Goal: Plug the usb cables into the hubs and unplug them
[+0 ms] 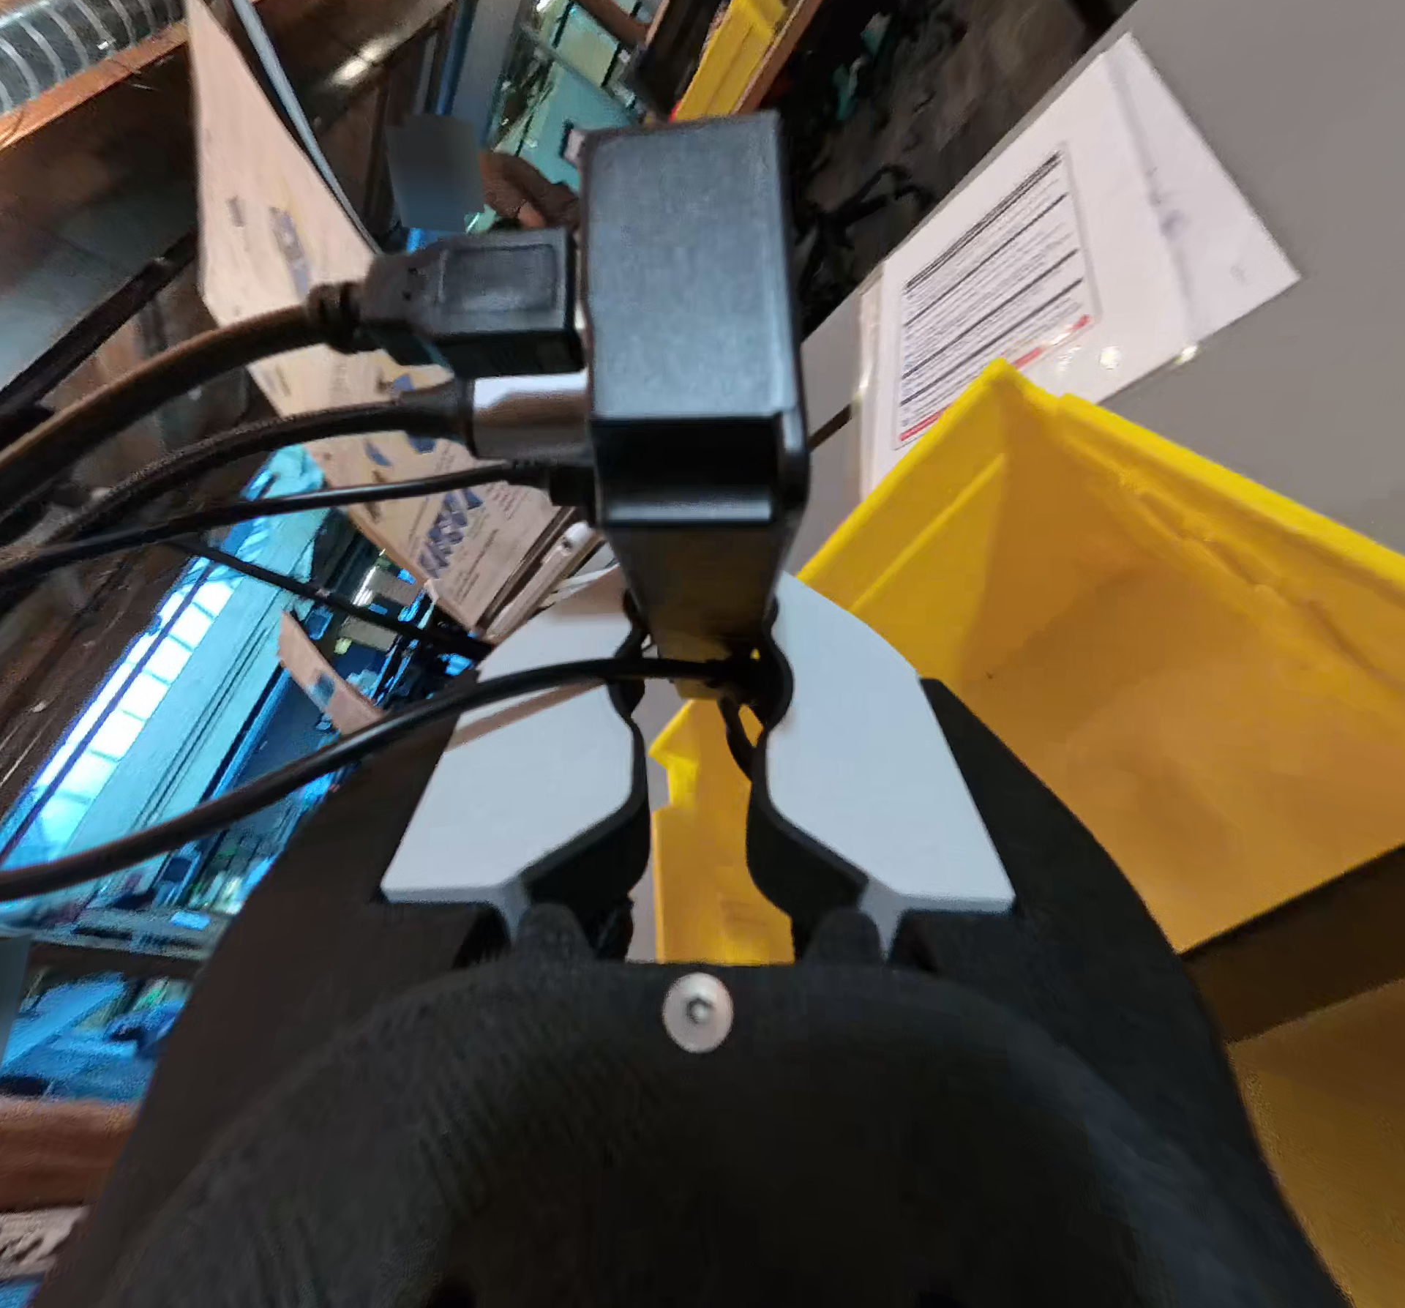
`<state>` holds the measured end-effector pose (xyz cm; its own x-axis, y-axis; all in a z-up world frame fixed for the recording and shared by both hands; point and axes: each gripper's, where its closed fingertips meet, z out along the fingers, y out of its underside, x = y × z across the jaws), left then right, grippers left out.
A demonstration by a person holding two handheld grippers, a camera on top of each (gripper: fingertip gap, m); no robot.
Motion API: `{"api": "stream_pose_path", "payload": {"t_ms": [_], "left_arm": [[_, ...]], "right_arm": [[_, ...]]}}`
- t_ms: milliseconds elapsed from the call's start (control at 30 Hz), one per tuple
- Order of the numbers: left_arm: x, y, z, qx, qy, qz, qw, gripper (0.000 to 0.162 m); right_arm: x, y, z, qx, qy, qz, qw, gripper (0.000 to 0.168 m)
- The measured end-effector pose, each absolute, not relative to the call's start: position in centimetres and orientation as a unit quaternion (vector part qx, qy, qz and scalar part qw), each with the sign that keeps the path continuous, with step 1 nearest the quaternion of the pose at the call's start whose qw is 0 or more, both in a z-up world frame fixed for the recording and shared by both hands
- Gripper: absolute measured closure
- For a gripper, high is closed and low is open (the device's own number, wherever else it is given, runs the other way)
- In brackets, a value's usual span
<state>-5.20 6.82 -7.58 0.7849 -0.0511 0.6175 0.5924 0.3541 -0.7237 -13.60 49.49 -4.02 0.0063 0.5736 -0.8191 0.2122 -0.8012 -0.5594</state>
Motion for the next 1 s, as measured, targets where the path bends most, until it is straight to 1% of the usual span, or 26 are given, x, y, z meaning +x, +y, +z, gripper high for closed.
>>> {"api": "stream_pose_path", "payload": {"t_ms": [167, 300, 367, 433, 533, 633, 800, 900, 1000], "left_arm": [[-5.2, 6.8, -7.6, -0.531, -0.255, -0.205, 0.782, 0.118], [-5.3, 6.8, -7.7, -0.53, -0.257, -0.205, 0.781, 0.118], [-5.3, 6.8, -7.7, -0.531, -0.257, -0.205, 0.781, 0.118], [-5.3, 6.9, -7.8, -0.531, -0.257, -0.207, 0.781, 0.118], [-5.4, 6.9, -7.8, -0.531, -0.259, -0.209, 0.78, 0.118], [-5.3, 6.9, -7.8, -0.532, -0.258, -0.208, 0.779, 0.118], [-5.2, 6.8, -7.7, -0.533, -0.254, -0.203, 0.781, 0.118], [-5.1, 6.9, -7.7, -0.533, -0.255, -0.206, 0.78, 0.118], [-5.0, 7.0, -7.7, -0.535, -0.252, -0.205, 0.78, 0.118]], "right_arm": [[-13.3, 48.2, -3.3, -0.673, -0.355, 0.647, 0.056, 0.143], [-12.7, 48.5, -1.6, -0.652, -0.383, 0.654, 0.03, 0.144], [-12.4, 48.0, -1.3, -0.648, -0.401, 0.647, -0.001, 0.144], [-12.0, 46.8, -2.6, -0.659, -0.421, 0.622, -0.044, 0.144], [-11.8, 43.9, -5.8, -0.675, -0.44, 0.584, -0.096, 0.144], [-12.0, 41.5, -7.3, -0.661, -0.434, 0.597, -0.135, 0.142], [-11.9, 40.9, -9.5, -0.673, -0.425, 0.587, -0.146, 0.134], [-11.3, 41.3, -11.8, -0.706, -0.498, 0.495, -0.092, 0.135], [-11.3, 40.6, -12.2, -0.703, -0.529, 0.469, -0.073, 0.135]]}}
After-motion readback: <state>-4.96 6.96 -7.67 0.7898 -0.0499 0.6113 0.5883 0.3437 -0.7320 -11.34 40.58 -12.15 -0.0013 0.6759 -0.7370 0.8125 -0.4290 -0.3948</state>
